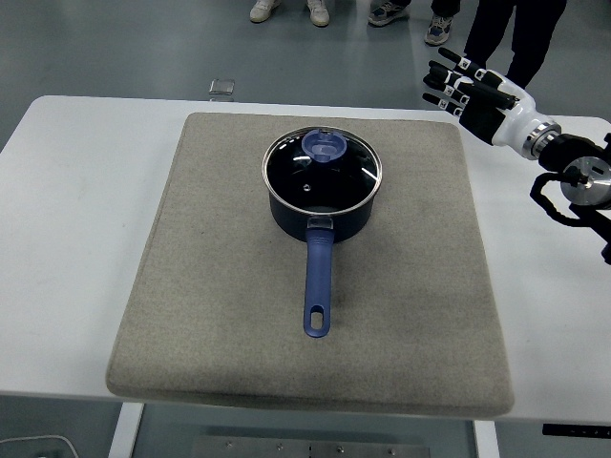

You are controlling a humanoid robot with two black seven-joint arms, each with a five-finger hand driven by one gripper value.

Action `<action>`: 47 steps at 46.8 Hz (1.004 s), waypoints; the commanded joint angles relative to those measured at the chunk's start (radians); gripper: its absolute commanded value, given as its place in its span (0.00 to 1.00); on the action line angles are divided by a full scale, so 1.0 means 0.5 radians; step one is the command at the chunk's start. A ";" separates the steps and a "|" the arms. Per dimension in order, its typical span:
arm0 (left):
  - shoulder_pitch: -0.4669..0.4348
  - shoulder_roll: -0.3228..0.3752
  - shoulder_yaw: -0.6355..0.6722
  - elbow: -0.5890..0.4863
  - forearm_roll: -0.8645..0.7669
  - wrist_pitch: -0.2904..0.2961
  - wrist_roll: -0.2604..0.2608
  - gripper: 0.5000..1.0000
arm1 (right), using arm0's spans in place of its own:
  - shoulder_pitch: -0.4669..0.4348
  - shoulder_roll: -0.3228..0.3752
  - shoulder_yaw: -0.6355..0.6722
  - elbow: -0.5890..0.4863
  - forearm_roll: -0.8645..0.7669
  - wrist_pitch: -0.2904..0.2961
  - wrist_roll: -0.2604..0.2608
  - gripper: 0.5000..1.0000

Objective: Lift the pot lid and place it to the right of the pot.

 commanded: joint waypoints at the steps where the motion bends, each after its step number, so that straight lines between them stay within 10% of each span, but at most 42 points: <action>1: 0.000 0.000 0.000 0.000 0.000 0.000 0.000 1.00 | -0.003 0.000 0.003 0.000 0.000 0.000 0.000 0.85; 47: -0.006 0.000 -0.015 -0.009 0.000 0.000 -0.003 1.00 | -0.003 -0.018 0.003 -0.006 -0.031 0.153 0.015 0.85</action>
